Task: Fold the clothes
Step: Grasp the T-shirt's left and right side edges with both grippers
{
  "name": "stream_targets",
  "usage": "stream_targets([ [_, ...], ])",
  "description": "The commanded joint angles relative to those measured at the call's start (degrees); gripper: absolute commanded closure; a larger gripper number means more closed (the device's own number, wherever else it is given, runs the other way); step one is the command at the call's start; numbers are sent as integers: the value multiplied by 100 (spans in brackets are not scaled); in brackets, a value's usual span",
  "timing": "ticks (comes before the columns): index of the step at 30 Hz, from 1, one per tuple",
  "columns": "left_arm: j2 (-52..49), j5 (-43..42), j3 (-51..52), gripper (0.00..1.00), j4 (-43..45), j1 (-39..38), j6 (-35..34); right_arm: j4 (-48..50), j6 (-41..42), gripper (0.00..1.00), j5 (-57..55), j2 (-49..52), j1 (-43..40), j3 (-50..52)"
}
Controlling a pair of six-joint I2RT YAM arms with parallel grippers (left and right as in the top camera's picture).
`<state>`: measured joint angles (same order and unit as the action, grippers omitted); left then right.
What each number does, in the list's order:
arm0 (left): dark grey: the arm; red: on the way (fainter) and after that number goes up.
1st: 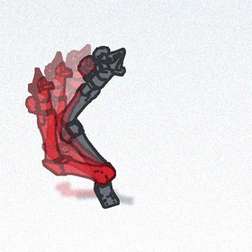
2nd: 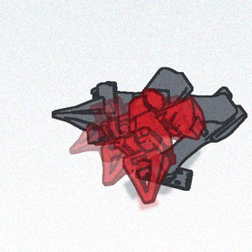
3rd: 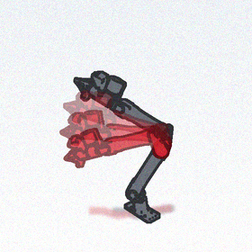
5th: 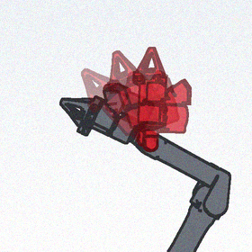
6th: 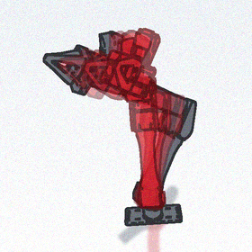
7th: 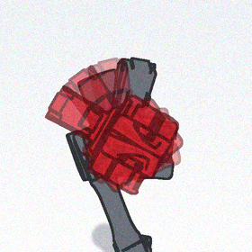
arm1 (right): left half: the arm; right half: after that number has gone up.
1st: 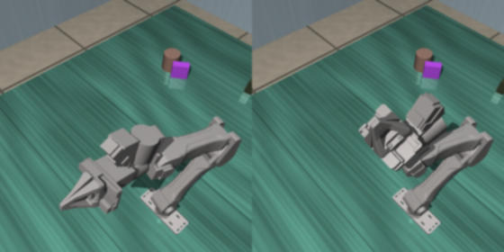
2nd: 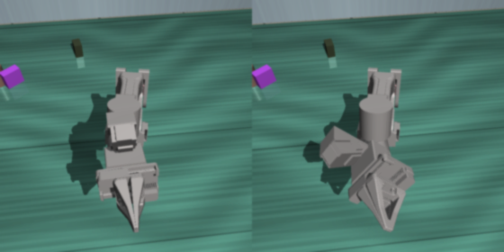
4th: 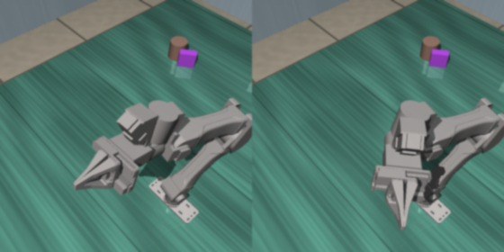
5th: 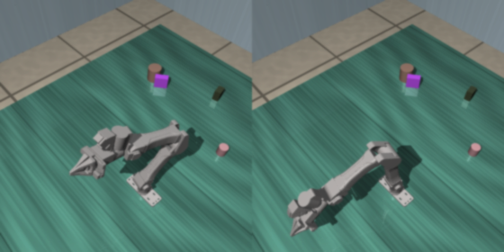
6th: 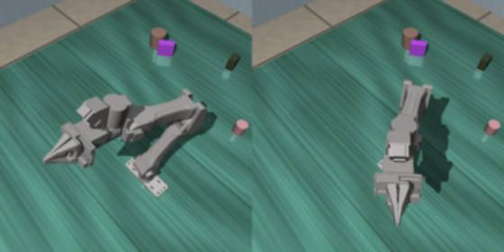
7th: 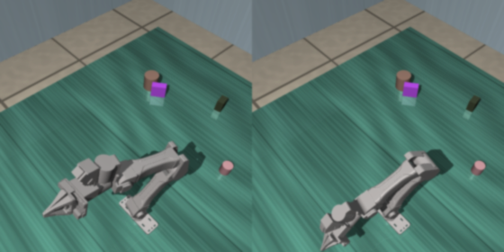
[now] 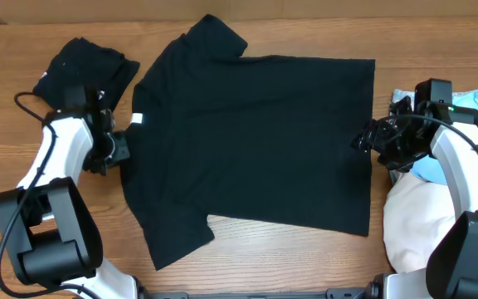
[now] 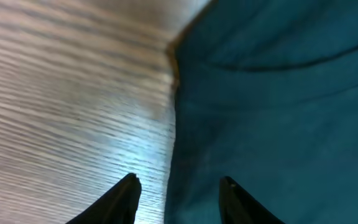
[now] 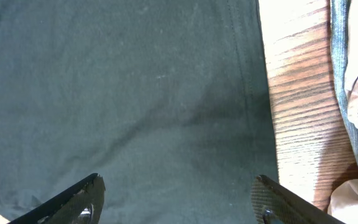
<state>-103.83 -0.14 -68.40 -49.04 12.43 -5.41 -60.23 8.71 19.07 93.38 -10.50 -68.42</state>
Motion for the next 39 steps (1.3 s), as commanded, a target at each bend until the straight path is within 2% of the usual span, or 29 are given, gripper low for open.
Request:
stream_targets([
  [1, 7, -138, 363, 57, 173, 15, 160, -11, -63, 20, -39, -4, -11, 20],
  [6, 7, -243, 680, 58, 446, 15, 157, -9, -63, 20, -37, -4, -11, 20],
  [10, 7, -243, 713, 67, 525, 15, 157, -24, -63, 20, -37, -4, -11, 20],
  [13, 7, -243, 713, 77, 560, 15, 157, -28, -61, 20, -39, -4, -11, 20],
  [16, 7, -232, 713, 94, 603, 15, 160, -24, -59, 20, -42, -4, -11, 20],
  [17, 7, -227, 713, 96, 623, 15, 160, -11, -59, 20, -46, -4, -11, 20],
  [23, 7, -225, 713, 96, 664, 22, 160, -9, 7, 17, -605, -4, -11, 22],
  [28, 7, -214, 713, 96, 664, 42, 157, -11, 9, 17, -643, -2, -11, 22],
  [34, 13, 245, 651, 96, 514, 221, -345, -79, 175, 17, -1099, 155, -26, 24],
  [36, 13, 144, 651, 96, 511, 293, -343, -153, 173, 18, -1091, 317, -26, 24],
  [39, 13, -9, 651, 96, 516, 326, -341, -385, 173, 29, -1088, 610, -26, 24],
])
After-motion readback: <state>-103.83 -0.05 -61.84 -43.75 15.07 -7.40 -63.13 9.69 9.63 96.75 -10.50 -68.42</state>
